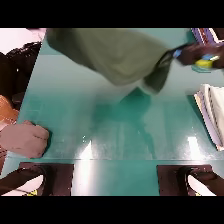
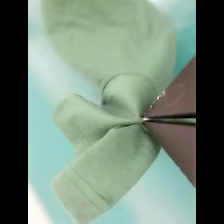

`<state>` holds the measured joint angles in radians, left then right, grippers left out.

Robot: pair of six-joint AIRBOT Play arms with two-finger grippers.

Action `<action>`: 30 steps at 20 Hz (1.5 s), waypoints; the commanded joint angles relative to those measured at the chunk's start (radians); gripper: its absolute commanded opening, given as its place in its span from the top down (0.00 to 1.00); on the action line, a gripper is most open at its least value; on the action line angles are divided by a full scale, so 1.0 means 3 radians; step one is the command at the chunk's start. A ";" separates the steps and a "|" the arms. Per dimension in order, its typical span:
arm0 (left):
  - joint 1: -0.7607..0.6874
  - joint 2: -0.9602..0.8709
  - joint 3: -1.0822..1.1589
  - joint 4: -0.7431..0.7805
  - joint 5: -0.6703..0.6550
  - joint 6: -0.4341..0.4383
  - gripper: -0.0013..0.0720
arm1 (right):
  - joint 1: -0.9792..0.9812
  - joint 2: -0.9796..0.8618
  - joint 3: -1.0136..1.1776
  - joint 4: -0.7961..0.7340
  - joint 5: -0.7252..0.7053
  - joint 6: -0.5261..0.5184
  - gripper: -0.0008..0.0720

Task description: Fold the shirts.

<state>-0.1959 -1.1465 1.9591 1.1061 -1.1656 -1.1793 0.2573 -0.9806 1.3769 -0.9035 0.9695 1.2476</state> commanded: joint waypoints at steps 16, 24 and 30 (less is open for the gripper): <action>0.0001 0.0322 -0.1241 0.0079 -0.0579 -0.0259 0.95 | 0.0413 -0.0327 0.0253 -0.0661 0.1563 0.0437 0.97; 0.0003 0.0212 -0.2434 0.1115 -0.0057 -0.0350 0.95 | 0.1322 -0.0455 -0.1492 -0.0542 0.0649 0.0443 0.63; 0.0003 0.0214 -0.2433 0.1092 0.0295 -0.0356 0.95 | 0.0919 -0.0459 -0.1026 -0.0553 0.0722 0.0441 0.23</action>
<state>-0.1959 -1.0817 1.2407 1.4193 -1.1259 -1.2831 0.5827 -1.1152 1.0210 -1.0698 1.1919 1.3796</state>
